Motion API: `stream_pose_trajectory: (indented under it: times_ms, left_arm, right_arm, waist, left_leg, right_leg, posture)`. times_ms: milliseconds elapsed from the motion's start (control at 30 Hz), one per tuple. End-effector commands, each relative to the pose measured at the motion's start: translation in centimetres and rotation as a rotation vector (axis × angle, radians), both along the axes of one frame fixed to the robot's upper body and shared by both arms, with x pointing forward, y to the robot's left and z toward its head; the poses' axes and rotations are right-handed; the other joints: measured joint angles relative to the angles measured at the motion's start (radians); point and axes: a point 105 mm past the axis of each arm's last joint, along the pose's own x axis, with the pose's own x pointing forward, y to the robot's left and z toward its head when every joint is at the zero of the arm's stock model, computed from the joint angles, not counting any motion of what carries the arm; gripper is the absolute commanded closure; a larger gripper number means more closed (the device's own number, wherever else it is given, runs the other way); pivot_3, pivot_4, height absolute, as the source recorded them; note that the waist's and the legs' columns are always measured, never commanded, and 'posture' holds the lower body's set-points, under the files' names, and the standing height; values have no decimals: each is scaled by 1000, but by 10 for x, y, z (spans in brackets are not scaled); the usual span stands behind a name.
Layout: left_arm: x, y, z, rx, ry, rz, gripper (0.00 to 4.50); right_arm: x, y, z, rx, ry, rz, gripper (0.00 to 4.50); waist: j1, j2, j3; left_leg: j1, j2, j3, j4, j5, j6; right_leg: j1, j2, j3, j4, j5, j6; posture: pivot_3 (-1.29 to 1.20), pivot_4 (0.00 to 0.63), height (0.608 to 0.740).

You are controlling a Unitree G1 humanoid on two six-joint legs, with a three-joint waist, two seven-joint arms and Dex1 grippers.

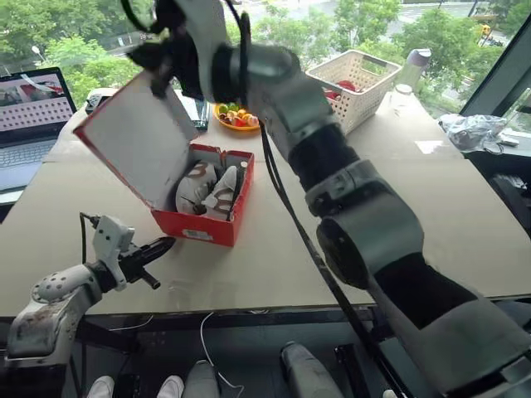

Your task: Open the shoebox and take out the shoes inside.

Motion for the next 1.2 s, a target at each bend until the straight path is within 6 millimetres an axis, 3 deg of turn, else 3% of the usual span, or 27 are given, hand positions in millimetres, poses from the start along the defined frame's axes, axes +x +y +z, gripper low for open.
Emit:
stream_pose_trajectory:
  times_ms: [33, 133, 200, 233, 400, 600, 733, 867, 967, 1033, 1100, 1200]
  left_arm:
    - [-2, -1, 6, 5, -36, -7, 4472]
    - [-4, -3, 5, 2, -32, -11, 4472]
    - [-4, -1, 15, -4, -48, -22, 4472]
    - [-1, 3, 25, 3, -62, -29, 4472]
    - [7, 23, 71, 57, -92, -92, 4472]
    - [11, 47, 114, 106, -85, -162, 4500]
    - [25, 60, 108, 168, -65, -149, 4500]
    - [32, 59, 106, 156, -71, -166, 4500]
    - [34, 57, 101, 154, -66, -177, 4500]
    - [34, 55, 93, 154, -55, -184, 4500]
    - [34, 55, 89, 154, -52, -186, 4500]
    - [34, 54, 86, 158, -49, -193, 4500]
  right_arm:
    - [43, -26, -66, -89, 115, -154, 4500]
    - [51, -42, -91, -172, 122, -170, 4500]
    - [49, -48, -107, -255, 133, -137, 4500]
    - [48, -50, -116, -301, 143, -123, 4500]
    - [44, -50, -134, -410, 166, -103, 4500]
    - [24, -41, -144, -491, 150, 4, 2738]
    - [14, -38, -155, -597, 94, 47, 1333]
    - [14, -40, -159, -657, 61, 36, 54]
    - [21, -44, -158, -679, 23, -23, 54]
    - [40, -55, -153, -669, 23, -151, 54]
    - [60, -71, -150, -572, 147, -289, 54]
    - [74, -82, -146, -426, 285, -380, 54]
  waist:
    - [11, -5, -3]
    - [19, -4, -2]
    - [20, 2, 3]
    - [19, 5, 5]
    - [6, 6, 5]
    - [3, 7, 6]
    - [8, 7, 6]
    - [10, 7, 6]
    - [12, 7, 6]
    - [12, 7, 6]
    - [13, 7, 6]
    - [13, 7, 6]
  left_leg:
    - [0, 0, -1, 1, 0, 0]
    - [-3, 0, 0, 4, 0, -1]
    - [-10, 0, 1, 7, 2, -2]
    - [-13, 0, 0, 6, 3, -2]
    - [-10, 3, -4, 2, 4, -1]
    - [-7, 3, -4, 1, 4, -1]
    - [-7, 2, -4, 2, 4, -1]
    - [-7, 3, -4, 2, 4, -1]
    - [-8, 3, -4, 3, 4, -1]
    - [-8, 3, -4, 3, 4, -1]
    - [-8, 3, -4, 3, 4, -1]
    - [-8, 3, -4, 3, 4, -1]
  right_leg:
    - [1, 0, -2, -1, 0, -1]
    - [1, -2, -2, -1, -1, -3]
    - [-4, -2, -2, -1, 3, 1]
    - [-6, -2, -2, 0, 6, 5]
    - [-7, 3, -6, 5, 4, 1]
    - [-6, 2, -6, 7, 2, 0]
    - [-6, 2, -6, 7, 1, 1]
    - [-6, 2, -6, 8, 1, 0]
    - [-6, 2, -7, 8, 1, 0]
    - [-6, 2, -7, 8, 1, 0]
    - [-6, 2, -7, 9, 1, 0]
    - [-6, 2, -7, 10, 1, 0]
  posture:
    - [0, 150, 702]
    - [0, 150, 702]
    - [0, 150, 702]
    - [0, 150, 702]
    - [0, 150, 702]
    - [0, 150, 702]
    - [0, 150, 702]
    - [0, 150, 702]
    - [0, 150, 702]
    - [0, 150, 702]
    - [0, 150, 702]
    - [0, 150, 702]
